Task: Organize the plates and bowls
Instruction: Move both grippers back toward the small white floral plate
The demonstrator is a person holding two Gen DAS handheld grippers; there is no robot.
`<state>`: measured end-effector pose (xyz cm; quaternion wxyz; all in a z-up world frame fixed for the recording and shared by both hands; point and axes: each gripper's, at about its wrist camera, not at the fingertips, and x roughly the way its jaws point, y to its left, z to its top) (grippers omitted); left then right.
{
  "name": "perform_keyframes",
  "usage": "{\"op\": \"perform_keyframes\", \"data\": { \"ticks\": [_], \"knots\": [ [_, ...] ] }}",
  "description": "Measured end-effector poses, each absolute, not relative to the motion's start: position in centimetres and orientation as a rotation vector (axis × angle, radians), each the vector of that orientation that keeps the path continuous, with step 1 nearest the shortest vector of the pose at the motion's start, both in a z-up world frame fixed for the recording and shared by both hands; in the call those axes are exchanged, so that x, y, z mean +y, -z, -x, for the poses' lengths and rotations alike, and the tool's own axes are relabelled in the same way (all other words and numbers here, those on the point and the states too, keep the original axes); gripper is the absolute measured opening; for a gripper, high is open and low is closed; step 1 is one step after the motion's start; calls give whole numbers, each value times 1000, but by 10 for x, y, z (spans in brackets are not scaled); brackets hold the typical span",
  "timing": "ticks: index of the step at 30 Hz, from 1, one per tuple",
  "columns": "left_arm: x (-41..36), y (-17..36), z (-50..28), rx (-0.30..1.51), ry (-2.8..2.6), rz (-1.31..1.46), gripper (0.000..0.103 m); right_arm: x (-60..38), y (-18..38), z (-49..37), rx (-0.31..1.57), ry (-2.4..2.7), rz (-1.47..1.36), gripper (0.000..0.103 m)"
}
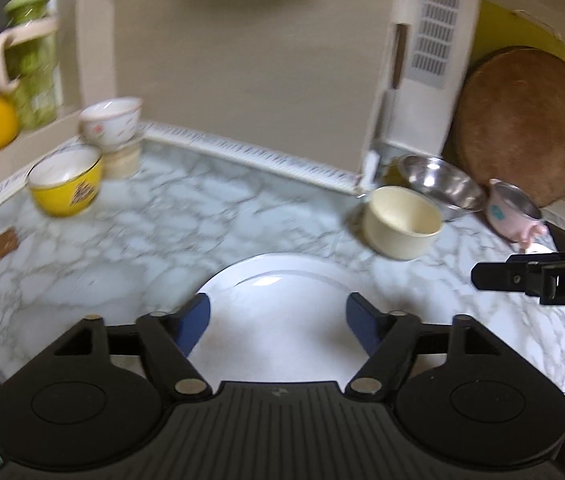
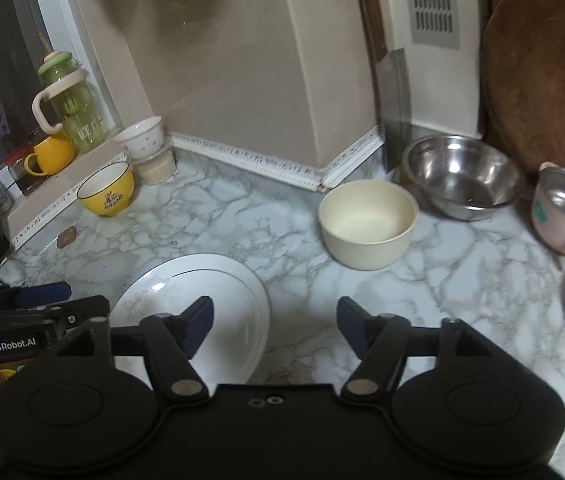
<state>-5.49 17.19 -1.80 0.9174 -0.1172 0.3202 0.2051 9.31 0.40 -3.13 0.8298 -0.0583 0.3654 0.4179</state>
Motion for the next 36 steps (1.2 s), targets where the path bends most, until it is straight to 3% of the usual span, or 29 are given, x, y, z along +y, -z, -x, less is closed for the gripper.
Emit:
{"op": "perform_keyframes", "data": {
  "ticks": [7, 12, 17, 36],
  "knots": [
    [132, 6, 11, 645, -299, 176, 78, -34, 24, -103, 725, -805, 118, 96],
    [104, 7, -25, 642, -211, 175, 92, -67, 22, -121, 720, -726, 92, 101],
    [71, 9, -61, 634, -159, 137, 103, -103, 26, -143, 727, -647, 65, 101],
    [-32, 40, -206, 793, -13, 117, 103, -216, 61, -282, 870, -428, 90, 99]
  ]
}}
